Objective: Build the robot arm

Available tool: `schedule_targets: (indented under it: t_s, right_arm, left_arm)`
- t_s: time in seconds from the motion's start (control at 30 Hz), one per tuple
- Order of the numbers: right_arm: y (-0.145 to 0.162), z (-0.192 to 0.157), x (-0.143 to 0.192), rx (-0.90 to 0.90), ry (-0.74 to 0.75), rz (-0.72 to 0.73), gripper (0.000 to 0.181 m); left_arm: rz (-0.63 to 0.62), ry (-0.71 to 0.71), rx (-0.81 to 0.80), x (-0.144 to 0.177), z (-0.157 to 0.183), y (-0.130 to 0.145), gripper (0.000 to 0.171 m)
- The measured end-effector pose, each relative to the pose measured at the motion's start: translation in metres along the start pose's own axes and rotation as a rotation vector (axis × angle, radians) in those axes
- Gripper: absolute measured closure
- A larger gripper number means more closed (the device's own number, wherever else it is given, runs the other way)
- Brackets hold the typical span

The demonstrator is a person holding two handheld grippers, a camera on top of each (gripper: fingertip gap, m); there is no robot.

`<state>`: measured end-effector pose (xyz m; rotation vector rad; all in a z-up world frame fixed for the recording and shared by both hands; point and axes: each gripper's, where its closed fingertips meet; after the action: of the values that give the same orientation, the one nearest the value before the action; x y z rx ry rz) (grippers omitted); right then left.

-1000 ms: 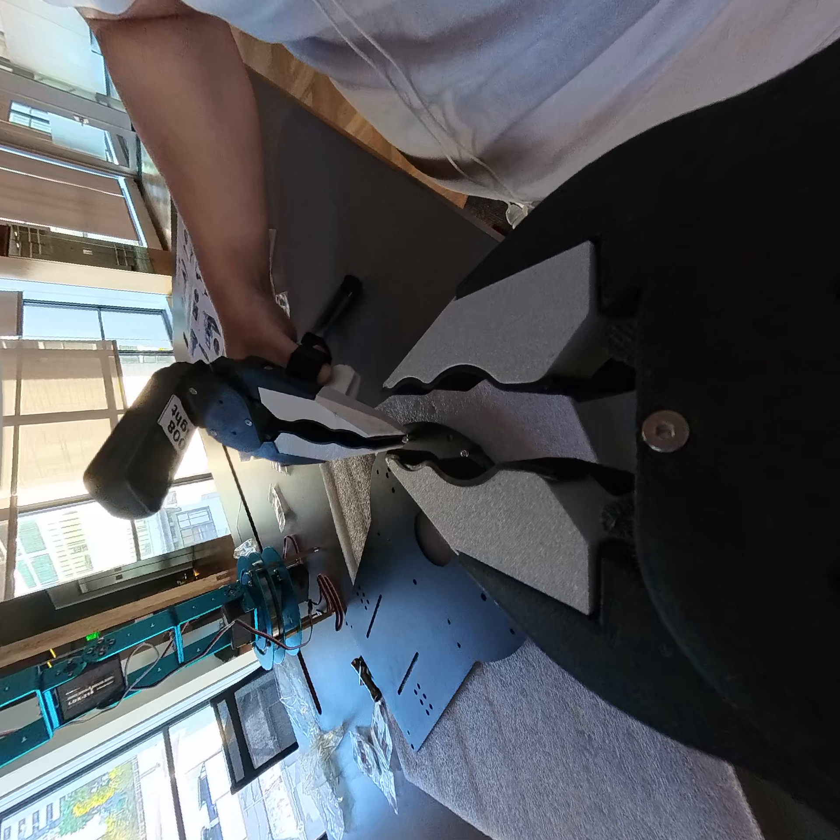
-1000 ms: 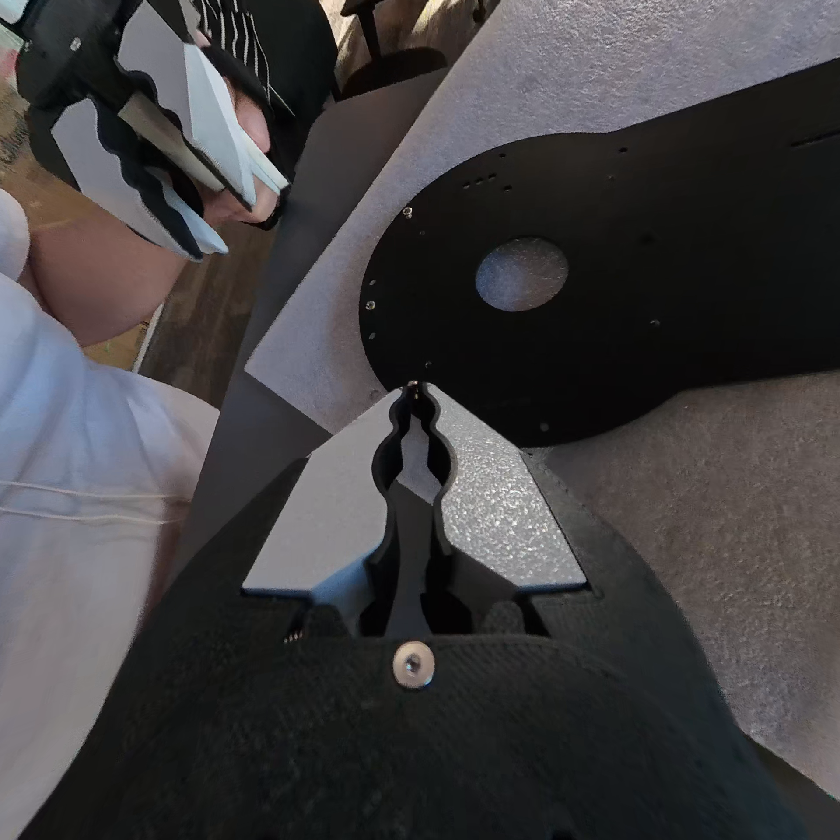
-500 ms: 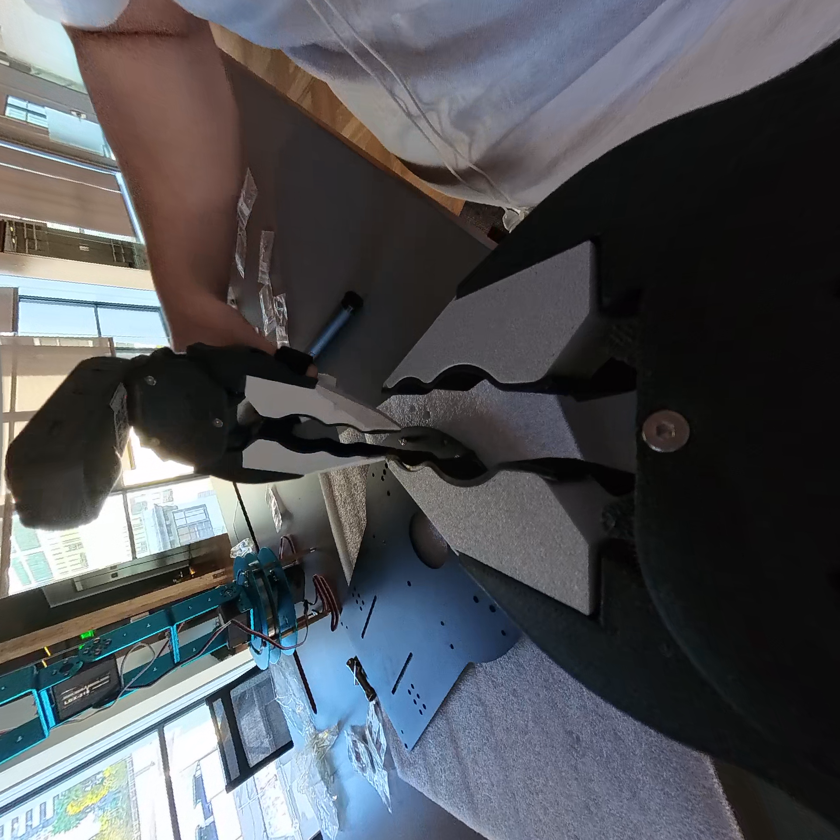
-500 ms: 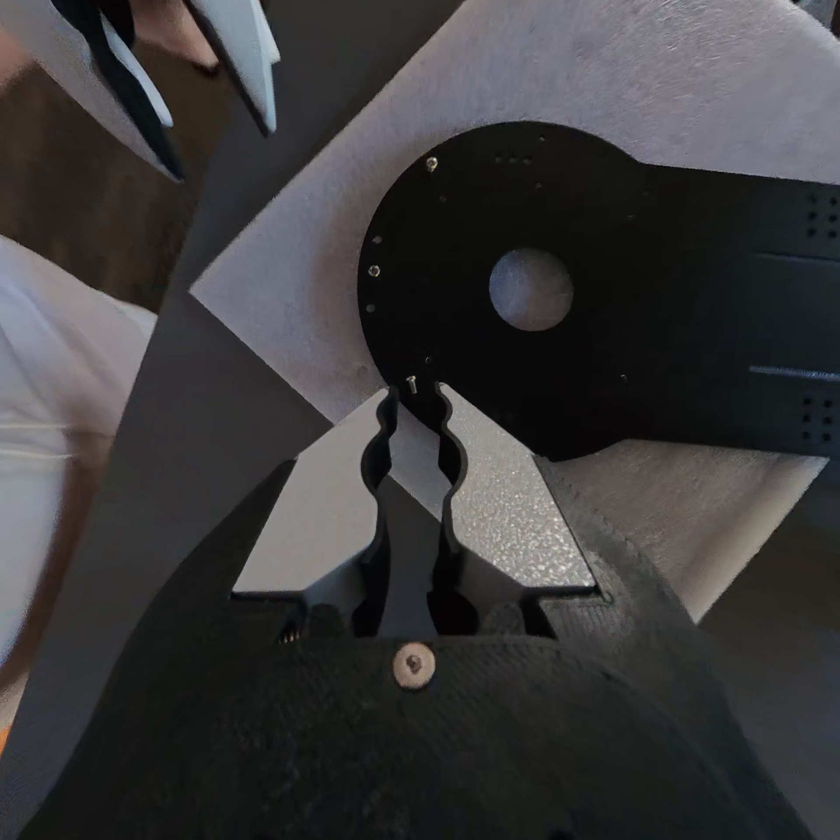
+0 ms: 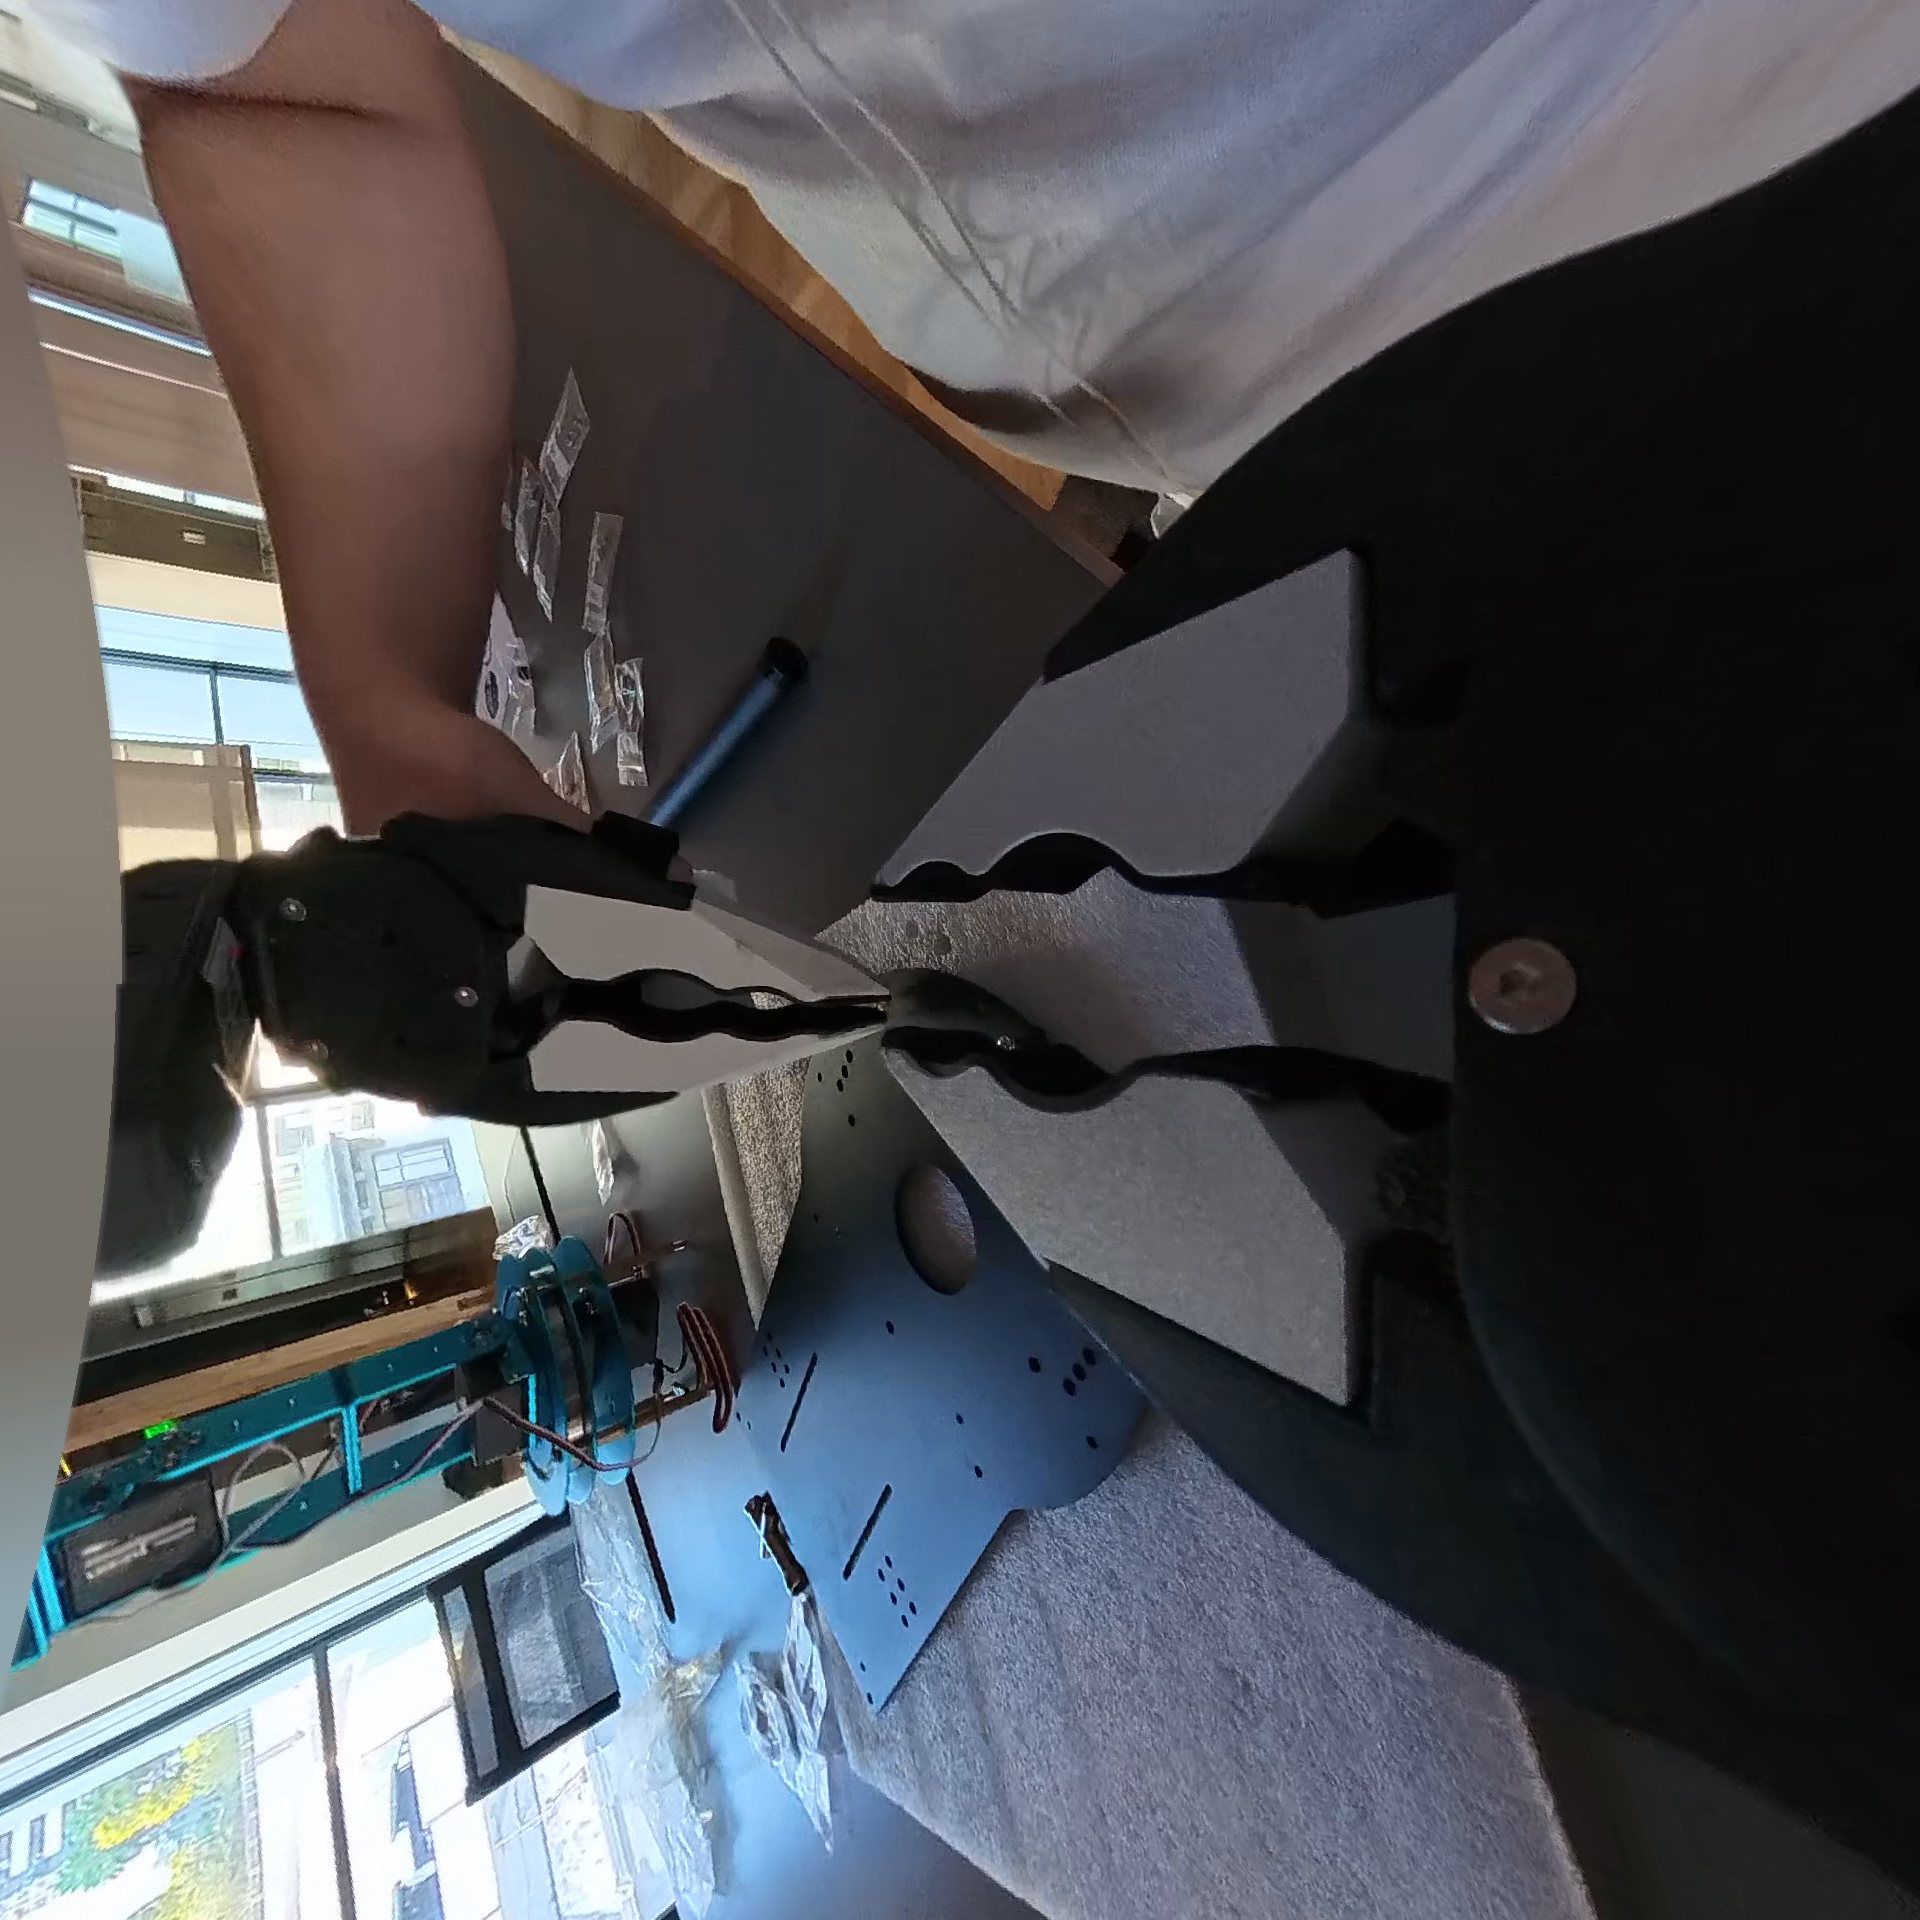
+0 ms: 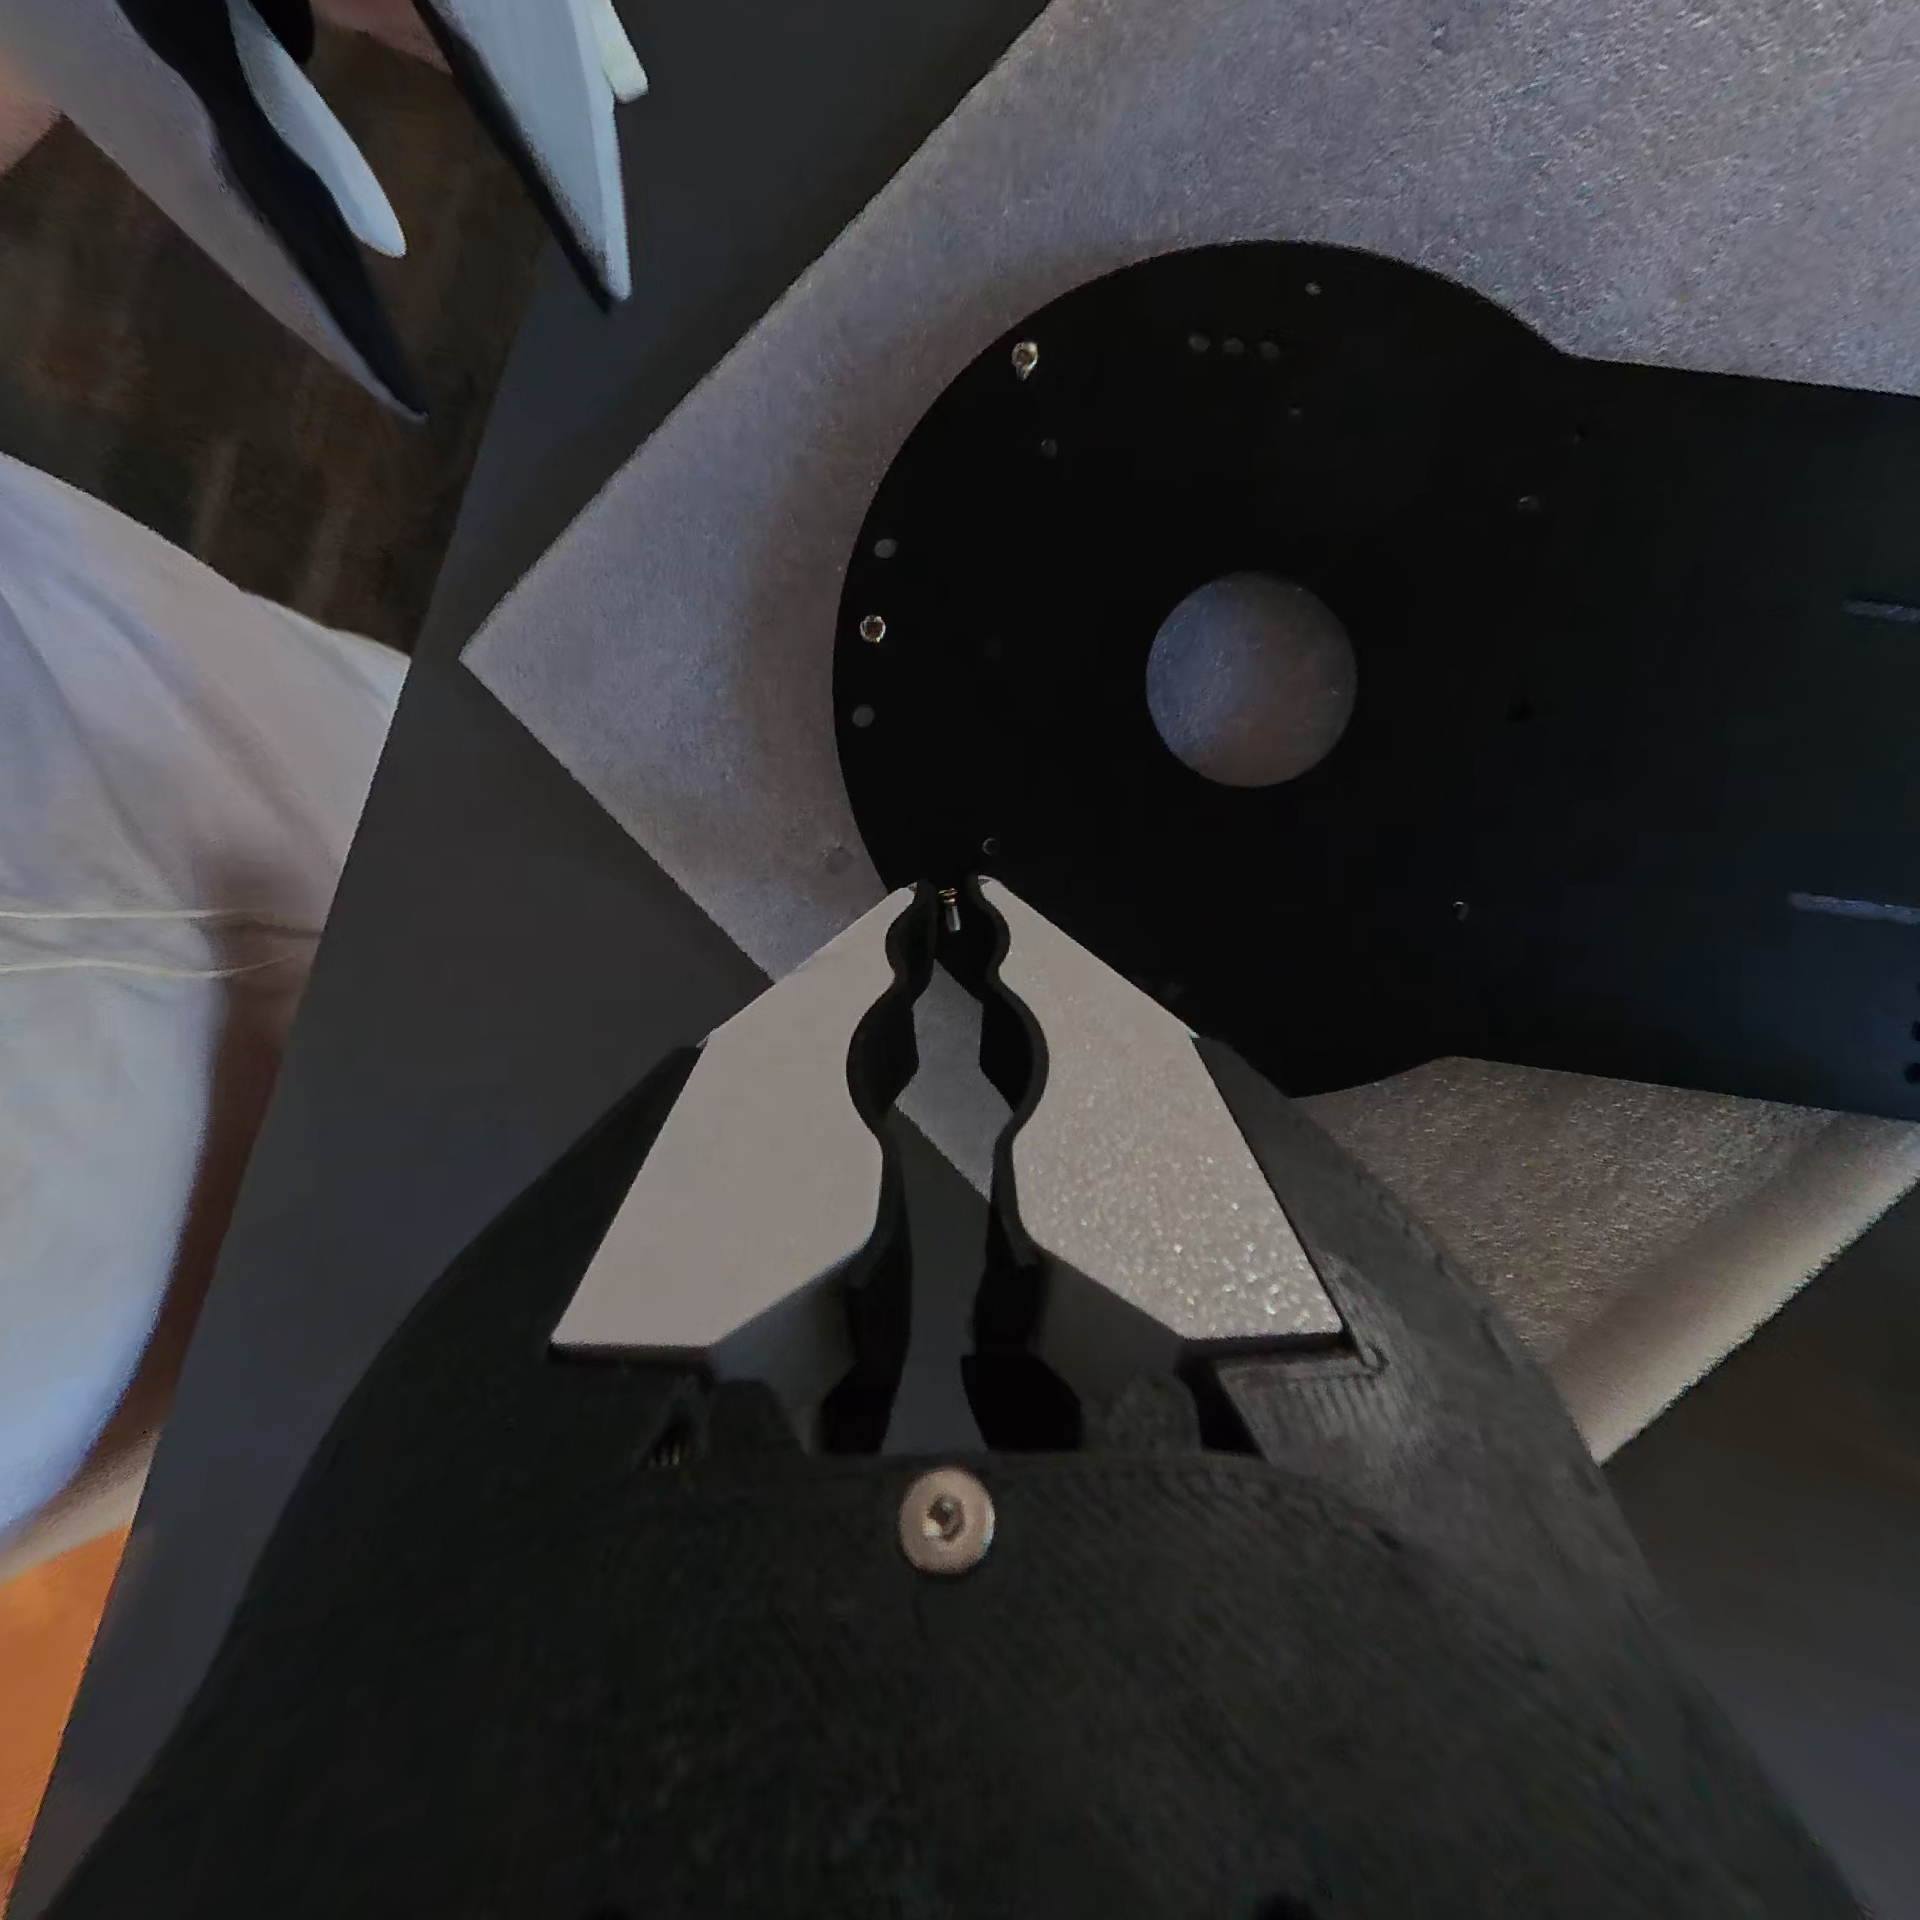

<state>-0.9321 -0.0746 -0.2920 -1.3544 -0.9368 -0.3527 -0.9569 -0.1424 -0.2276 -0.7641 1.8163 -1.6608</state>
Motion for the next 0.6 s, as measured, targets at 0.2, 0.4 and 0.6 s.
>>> schedule_targets:
  t_s: [0.2,0.4,0.6]
  right_arm:
    - [-0.046,0.001,0.021,-0.462,-0.052,0.419,0.179]
    - [-0.085,0.002,0.056,-1.017,-0.318,0.822,0.18]
    - [-0.091,-0.001,0.073,-1.193,-0.442,0.951,0.18]
  left_arm:
    - [0.014,-0.11,0.107,-0.011,-0.013,-0.001,0.145]
    - [0.077,-0.312,0.057,-0.046,-0.03,-0.024,0.151]
    - [0.141,-0.338,0.016,-0.064,-0.032,-0.044,0.155]
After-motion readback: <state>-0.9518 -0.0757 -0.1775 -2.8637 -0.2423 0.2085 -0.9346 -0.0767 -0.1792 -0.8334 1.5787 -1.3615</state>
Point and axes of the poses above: each gripper's, where its closed fingertips meet, x back along the fingers, y out of its underside, z = x × y across the jaws, and after that the axes turned 10 degrees about z, right-handed
